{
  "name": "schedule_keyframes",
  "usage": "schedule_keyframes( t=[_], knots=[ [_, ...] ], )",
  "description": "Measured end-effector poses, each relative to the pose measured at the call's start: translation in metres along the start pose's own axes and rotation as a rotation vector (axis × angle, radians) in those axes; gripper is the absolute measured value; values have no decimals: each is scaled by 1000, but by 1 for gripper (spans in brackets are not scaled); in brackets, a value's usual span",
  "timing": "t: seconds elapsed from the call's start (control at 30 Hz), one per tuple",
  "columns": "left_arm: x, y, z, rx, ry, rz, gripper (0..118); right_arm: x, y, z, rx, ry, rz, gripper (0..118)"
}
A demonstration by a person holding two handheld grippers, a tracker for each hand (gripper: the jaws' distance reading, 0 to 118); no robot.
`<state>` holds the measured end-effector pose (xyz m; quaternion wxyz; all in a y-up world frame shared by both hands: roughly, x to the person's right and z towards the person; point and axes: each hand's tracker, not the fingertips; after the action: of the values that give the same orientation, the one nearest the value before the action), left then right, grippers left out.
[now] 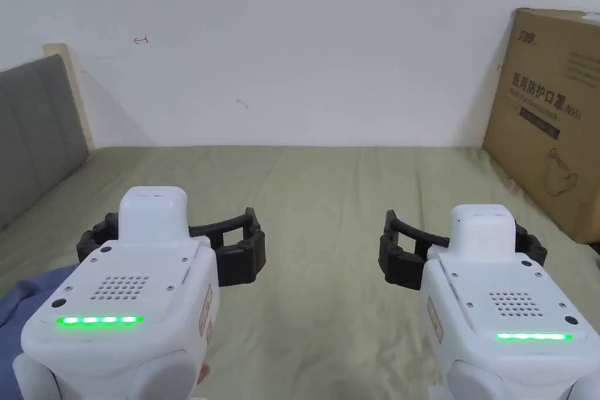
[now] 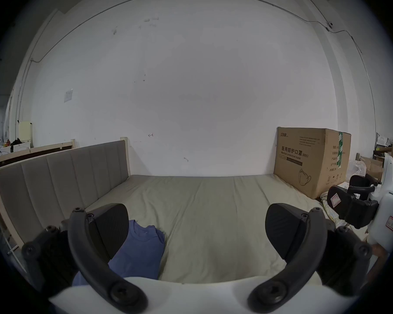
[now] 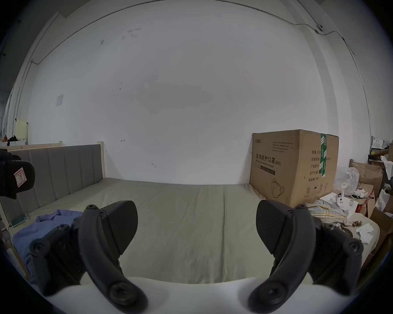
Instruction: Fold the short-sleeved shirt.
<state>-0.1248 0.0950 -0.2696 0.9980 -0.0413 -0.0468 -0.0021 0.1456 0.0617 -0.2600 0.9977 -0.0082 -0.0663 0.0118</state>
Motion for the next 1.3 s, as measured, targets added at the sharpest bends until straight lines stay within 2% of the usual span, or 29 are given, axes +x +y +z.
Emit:
schedule_keyframes(
  t=[0.2,0.77,1.3],
  knots=[
    [2,-2,1,-1,6,-20,118,0,0,1,-5,6,-12,109],
    [2,-3,1,1,23,-28,118,-6,-1,2,-14,1,26,109],
    [2,-3,1,8,26,-50,118,-3,-2,1,-28,7,10,109]
  ],
)
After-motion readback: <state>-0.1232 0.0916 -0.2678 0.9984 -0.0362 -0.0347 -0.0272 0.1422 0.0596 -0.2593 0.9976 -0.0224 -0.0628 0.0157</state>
